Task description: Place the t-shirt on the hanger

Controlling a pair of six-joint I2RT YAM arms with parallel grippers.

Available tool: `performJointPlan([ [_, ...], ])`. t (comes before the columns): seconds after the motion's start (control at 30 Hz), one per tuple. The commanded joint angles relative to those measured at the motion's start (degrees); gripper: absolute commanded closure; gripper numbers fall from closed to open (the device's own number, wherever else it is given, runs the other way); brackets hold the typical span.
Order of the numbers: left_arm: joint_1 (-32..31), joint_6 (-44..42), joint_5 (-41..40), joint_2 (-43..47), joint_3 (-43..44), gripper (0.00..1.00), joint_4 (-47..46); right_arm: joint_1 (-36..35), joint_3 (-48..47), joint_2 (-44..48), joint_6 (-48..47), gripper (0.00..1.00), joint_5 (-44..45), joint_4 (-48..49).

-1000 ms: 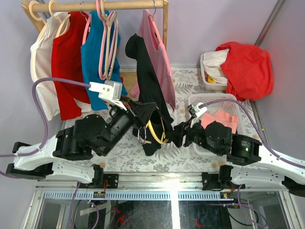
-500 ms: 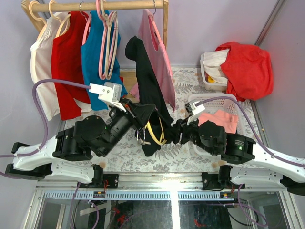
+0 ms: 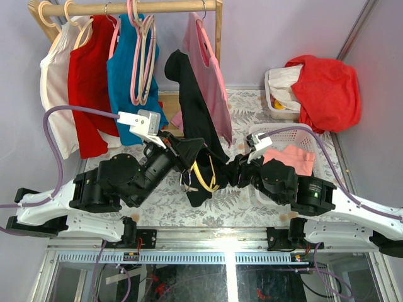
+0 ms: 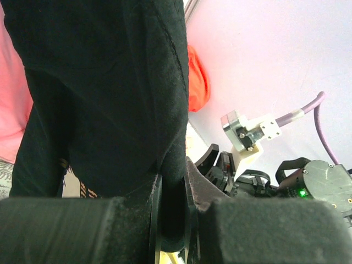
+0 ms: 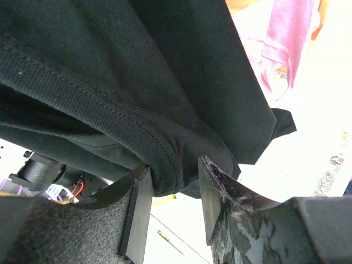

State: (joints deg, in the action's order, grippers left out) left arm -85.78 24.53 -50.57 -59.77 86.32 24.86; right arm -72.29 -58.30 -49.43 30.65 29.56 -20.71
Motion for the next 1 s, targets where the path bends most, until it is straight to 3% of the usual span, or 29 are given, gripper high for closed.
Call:
performJointPlan([
  [0.0, -0.16, -0.25, -0.77, 0.55, 1.59, 1.00, -7.55, 0.22, -1.51, -1.53, 0.59, 0.56, 2.64, 2.02],
  [0.17, -0.16, -0.41, -0.10, 0.97, 1.12, 1.00, -8.99, 0.22, -0.55, -1.88, 1.63, 0.57, 2.83, 1.67],
  [0.3, -0.16, -0.56, 0.47, 2.09, -0.25, 1.00, -11.11, 0.22, 0.44, -1.97, 2.30, 0.71, 5.56, 0.23],
  [0.5, -0.19, -1.20, 1.47, 4.65, -2.37, 1.00, -14.09, 0.22, 3.12, -1.10, 3.00, 1.00, 5.85, -0.39],
  [0.97, -0.19, -4.50, 5.25, 13.16, -11.26, 1.00, -33.09, 0.22, 14.57, 1.97, 5.88, 1.00, 0.99, 4.77],
])
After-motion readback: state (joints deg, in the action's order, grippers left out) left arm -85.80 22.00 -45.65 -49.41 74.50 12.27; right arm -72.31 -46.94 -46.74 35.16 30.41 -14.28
